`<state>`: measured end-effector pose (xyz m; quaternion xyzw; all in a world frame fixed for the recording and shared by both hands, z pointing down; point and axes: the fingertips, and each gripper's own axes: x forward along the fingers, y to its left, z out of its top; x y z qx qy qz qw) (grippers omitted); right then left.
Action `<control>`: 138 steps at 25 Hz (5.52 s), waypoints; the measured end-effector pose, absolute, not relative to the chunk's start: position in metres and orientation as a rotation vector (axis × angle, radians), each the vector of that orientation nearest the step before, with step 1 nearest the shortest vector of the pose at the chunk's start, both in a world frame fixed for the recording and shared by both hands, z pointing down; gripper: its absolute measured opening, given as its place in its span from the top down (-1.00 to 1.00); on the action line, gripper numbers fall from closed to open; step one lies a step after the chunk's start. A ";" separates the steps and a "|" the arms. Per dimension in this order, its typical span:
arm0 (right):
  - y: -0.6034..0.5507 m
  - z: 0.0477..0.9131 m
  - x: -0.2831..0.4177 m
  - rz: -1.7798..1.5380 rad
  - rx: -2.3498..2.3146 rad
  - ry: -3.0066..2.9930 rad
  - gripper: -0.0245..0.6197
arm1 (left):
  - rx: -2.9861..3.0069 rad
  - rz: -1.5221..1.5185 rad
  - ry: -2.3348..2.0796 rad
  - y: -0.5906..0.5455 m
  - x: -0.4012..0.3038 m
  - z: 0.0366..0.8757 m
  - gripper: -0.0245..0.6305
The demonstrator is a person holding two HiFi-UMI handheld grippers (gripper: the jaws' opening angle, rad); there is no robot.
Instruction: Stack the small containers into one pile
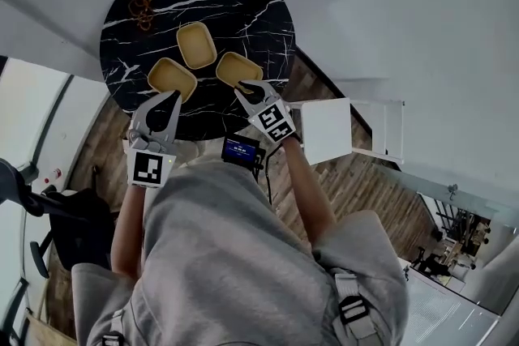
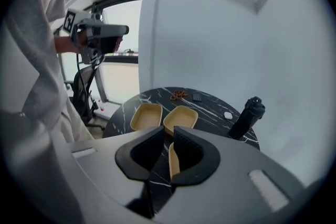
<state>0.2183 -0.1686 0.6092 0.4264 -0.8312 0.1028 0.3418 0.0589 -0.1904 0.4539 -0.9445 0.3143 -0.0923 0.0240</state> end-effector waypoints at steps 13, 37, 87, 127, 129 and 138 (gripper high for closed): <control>-0.170 0.764 0.241 0.401 0.762 -1.871 0.60 | -2.813 -0.445 1.283 -0.230 0.000 0.484 0.93; -0.235 0.650 0.228 0.776 1.270 -2.126 0.83 | -2.862 -0.389 1.260 -0.221 0.009 0.492 0.93; -0.332 0.723 0.168 0.165 1.087 -1.686 0.83 | -2.851 -0.470 1.386 -0.235 -0.028 0.511 0.93; -0.255 0.732 0.047 0.227 0.604 -2.033 0.59 | -2.853 -0.462 1.391 -0.229 -0.029 0.514 0.93; -0.244 0.736 0.037 0.223 0.550 -2.033 0.60 | -2.852 -0.458 1.393 -0.228 -0.030 0.514 0.93; -0.214 0.764 -0.002 0.365 0.416 -1.990 0.59 | -2.842 -0.465 1.418 -0.226 -0.036 0.516 0.93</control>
